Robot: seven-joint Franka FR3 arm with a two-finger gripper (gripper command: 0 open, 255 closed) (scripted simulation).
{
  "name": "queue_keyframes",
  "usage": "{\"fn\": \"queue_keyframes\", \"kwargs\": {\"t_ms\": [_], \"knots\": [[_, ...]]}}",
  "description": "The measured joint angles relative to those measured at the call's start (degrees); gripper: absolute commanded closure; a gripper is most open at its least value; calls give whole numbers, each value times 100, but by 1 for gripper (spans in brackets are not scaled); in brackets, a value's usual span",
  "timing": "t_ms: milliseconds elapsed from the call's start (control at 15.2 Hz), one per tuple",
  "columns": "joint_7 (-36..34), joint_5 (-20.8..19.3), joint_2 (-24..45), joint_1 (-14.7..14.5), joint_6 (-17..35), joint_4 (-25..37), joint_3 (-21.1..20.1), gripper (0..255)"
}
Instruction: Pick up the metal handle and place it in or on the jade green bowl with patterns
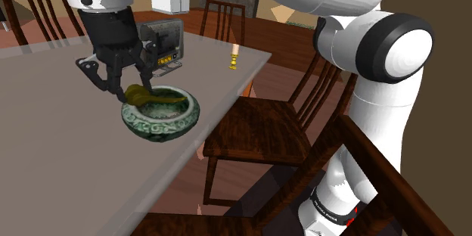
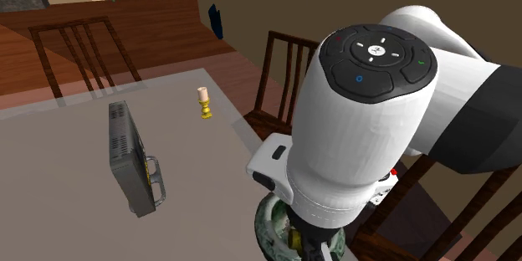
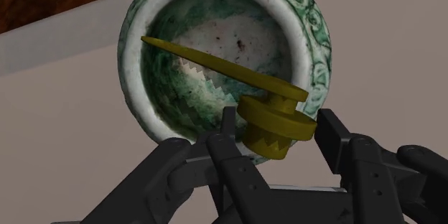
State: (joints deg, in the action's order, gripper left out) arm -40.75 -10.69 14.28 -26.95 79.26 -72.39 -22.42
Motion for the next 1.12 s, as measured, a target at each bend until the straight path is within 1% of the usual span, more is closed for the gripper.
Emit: {"fn": "queue_keyframes", "kwargs": {"t_ms": [396,528,660,726,924,1122], "knots": [[-3,3,17,-1,-11,-20,1,0],[-7,-52,141,-68,-283,372,-11,0],[-45,-212,506,-264,-800,1235,-32,0],[-38,-267,635,-325,-981,1537,-29,0],[-33,-300,712,-364,-1114,1739,-25,0],[-31,-306,723,-369,-1135,1770,-24,0]]}}
